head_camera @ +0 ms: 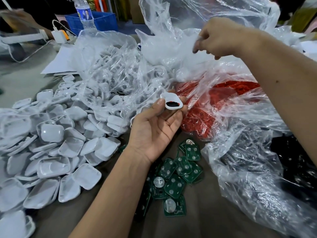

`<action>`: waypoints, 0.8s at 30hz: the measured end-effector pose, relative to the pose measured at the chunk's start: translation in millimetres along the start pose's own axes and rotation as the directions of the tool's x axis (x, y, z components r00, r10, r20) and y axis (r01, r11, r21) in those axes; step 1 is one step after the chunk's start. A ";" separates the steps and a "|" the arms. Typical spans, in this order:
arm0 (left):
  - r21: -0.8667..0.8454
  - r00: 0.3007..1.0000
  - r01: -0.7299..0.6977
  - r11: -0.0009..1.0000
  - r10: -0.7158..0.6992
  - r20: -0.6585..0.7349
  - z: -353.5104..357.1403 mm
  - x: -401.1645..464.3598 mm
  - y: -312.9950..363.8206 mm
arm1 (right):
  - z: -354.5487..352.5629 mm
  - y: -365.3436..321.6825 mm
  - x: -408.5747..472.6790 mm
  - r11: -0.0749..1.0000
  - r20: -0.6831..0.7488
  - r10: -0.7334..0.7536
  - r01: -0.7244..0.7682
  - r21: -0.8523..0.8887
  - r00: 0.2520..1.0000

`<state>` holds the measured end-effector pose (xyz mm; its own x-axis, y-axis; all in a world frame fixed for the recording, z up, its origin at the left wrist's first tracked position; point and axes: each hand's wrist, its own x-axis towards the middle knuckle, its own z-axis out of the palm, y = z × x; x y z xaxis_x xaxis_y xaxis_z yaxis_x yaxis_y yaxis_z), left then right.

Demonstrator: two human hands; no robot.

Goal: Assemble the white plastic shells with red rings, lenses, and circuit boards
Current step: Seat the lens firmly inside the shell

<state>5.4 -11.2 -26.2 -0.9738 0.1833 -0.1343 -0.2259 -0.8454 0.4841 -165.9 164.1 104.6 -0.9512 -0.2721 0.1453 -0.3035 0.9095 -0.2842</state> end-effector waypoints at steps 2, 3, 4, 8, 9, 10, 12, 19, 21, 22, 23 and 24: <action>0.005 1.000 -0.004 1.000 0.004 0.006 0.3 -0.6 -0.5 | 3.1 -0.5 -9.0 0.987 -0.167 0.078 -0.052 0.153 0.983; 0.007 1.000 -0.007 1.000 0.007 0.009 0.4 -0.7 -0.6 | 5.6 -2.6 -16.5 0.950 -0.248 0.142 -0.061 0.308 0.958; 0.007 1.000 -0.012 1.000 0.012 0.012 0.8 -0.5 -0.3 | 8.2 -6.8 -26.2 0.870 -0.292 0.207 -0.039 0.491 0.934; 0.001 1.000 -0.020 1.000 0.020 0.014 1.1 -0.8 1.0 | 32.9 -24.5 -83.9 0.349 -0.078 0.254 -0.016 0.937 0.964; -0.001 1.000 -0.022 1.000 0.022 0.010 2.0 -1.0 1.2 | 41.3 -25.6 -99.8 0.245 0.015 0.211 -0.068 0.967 0.977; -0.007 1.000 -0.025 1.000 0.025 0.000 2.5 -1.3 0.8 | 50.6 -24.4 -114.6 0.176 0.094 0.165 -0.123 0.977 0.982; -0.029 0.998 -0.047 0.998 0.046 -0.031 3.1 -2.3 1.3 | 67.3 -19.2 -139.2 0.137 0.184 0.099 -0.197 0.971 0.978; -0.071 0.995 -0.094 0.993 0.091 -0.050 -0.9 -5.5 11.7 | 96.1 -15.8 -165.4 0.237 0.109 -0.008 -0.104 0.966 0.994; -0.055 0.995 -0.097 0.994 0.094 -0.043 -1.2 -6.4 12.3 | 98.2 -16.2 -165.5 0.239 0.095 -0.037 -0.083 0.967 0.995; -0.047 0.994 -0.098 0.994 0.096 -0.044 -1.7 -6.4 12.0 | 99.5 -15.9 -166.2 0.243 0.089 -0.052 -0.074 0.967 0.995; -0.038 0.994 -0.097 0.995 0.095 -0.045 -2.4 -6.3 11.5 | 100.8 -15.8 -166.9 0.246 0.084 -0.065 -0.066 0.967 0.994; -0.027 0.995 -0.096 0.995 0.095 -0.042 -3.1 -6.1 11.0 | 102.1 -15.8 -167.4 0.251 0.079 -0.078 -0.057 0.966 0.994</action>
<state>8.9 -23.2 -22.7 -0.9889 0.0812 -0.1240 -0.1308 -0.8721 0.4716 -7.5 163.2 -12.0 -0.9260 -0.3662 0.0914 -0.0745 -0.0601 -0.9954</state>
